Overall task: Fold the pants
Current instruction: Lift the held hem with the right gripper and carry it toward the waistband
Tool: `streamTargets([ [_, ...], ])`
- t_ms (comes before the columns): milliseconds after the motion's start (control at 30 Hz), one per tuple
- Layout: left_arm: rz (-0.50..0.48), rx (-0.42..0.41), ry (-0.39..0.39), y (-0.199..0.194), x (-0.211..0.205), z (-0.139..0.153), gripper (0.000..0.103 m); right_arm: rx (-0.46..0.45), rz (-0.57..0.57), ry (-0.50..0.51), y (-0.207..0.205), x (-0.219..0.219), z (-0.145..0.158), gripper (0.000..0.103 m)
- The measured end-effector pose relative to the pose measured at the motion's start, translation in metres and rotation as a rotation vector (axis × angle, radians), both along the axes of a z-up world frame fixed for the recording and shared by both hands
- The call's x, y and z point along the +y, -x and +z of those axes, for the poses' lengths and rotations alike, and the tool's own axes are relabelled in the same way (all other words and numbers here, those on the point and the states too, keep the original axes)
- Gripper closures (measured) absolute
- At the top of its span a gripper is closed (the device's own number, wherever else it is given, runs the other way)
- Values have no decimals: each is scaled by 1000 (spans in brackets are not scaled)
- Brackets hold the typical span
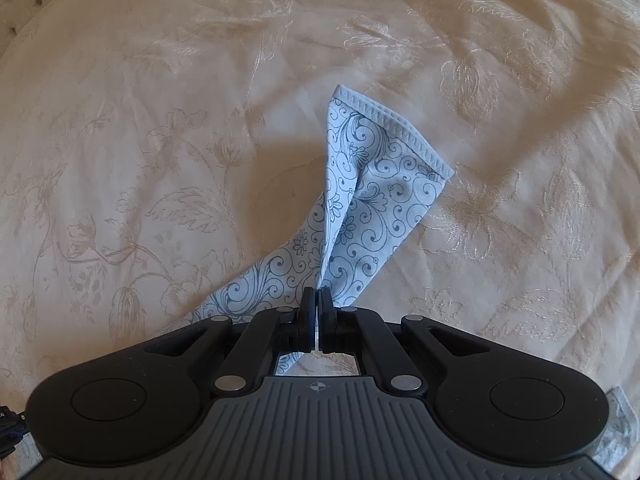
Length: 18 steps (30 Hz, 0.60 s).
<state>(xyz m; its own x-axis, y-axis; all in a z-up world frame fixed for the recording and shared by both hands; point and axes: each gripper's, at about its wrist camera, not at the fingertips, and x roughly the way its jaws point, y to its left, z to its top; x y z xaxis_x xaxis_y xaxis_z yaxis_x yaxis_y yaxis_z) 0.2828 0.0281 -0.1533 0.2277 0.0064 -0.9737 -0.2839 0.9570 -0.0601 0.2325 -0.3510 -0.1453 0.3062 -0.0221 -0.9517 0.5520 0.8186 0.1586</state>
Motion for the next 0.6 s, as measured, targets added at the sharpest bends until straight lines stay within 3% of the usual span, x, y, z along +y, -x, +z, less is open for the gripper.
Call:
streamTargets([
  [200, -43, -114, -35, 45, -5, 53, 103, -49, -16, 8, 33, -4, 31, 102],
  [367, -77, -197, -69, 94, -9, 97, 103, -64, -28, -9, 84, -6, 55, 102],
  [500, -118, -176, -54, 129, -11, 102, 102, -41, -18, -5, 128, -1, 59, 102],
  [600, -123, -121, -31, 151, -10, 88, 87, 2, -29, -18, 154, 4, 49, 102],
])
